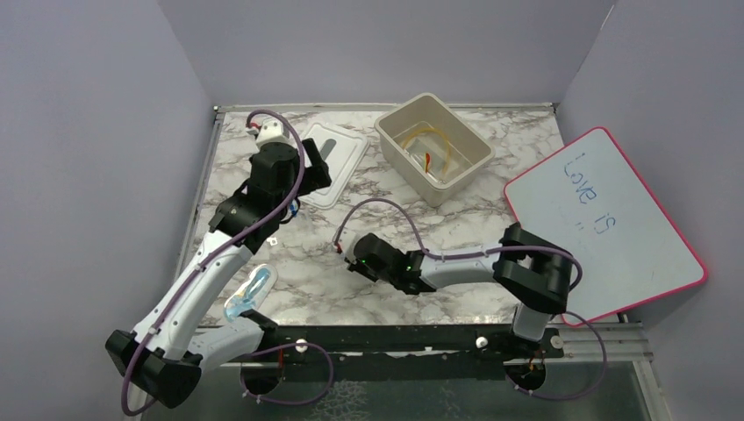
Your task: Organize the chemistry lab equipment
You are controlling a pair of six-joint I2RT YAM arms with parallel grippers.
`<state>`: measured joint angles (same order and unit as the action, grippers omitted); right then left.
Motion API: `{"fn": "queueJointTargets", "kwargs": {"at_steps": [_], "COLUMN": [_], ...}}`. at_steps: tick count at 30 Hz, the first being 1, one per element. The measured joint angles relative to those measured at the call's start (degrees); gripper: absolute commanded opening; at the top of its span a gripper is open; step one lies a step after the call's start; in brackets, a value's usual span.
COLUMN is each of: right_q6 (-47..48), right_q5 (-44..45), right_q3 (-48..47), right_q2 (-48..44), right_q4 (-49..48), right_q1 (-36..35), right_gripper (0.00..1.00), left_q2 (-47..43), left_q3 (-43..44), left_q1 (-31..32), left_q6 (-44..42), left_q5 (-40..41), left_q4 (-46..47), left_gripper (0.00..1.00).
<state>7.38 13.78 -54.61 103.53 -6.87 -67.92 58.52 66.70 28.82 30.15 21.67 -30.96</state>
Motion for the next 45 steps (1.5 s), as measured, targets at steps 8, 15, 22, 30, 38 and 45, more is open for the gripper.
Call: {"fn": "queueJointTargets", "kwargs": {"at_steps": [8, 15, 22, 30, 38, 45], "right_q6": [-2.4, -3.2, -2.1, -0.2, 2.6, 7.0], "right_q5": [12.6, 20.5, 23.3, 23.8, 23.7, 22.1], "right_q3": [13.6, 17.3, 17.5, 17.5, 17.6, 17.9], "right_q2": [-13.0, -19.2, -19.6, -19.6, -19.5, -19.2], "right_q4": [-17.7, -30.3, -36.6, -38.4, -39.3, -41.9], "right_q1": [0.0, 0.0, 0.0, 0.0, 0.0, 0.0], "right_gripper": [0.03, 0.03, 0.03, 0.03, 0.03, 0.04], "left_q2": [4.3, 10.8, 13.8, 15.0, 15.2, 15.1], "left_q3": [-4.7, -4.9, -5.4, -6.3, -6.3, -6.3], "left_q1": [-0.7, -1.9, -2.1, -2.3, -2.8, -4.1], "left_q6": [4.6, 7.0, 7.5, 7.8, 7.2, 6.4], "left_q5": [-13.0, -31.4, -43.1, -46.9, -49.1, -50.8], "left_q4": [1.9, 7.0, 10.0, 10.5, 10.8, 10.8], "left_gripper": [0.94, 0.82, 0.55, 0.4, 0.29, 0.34]}}
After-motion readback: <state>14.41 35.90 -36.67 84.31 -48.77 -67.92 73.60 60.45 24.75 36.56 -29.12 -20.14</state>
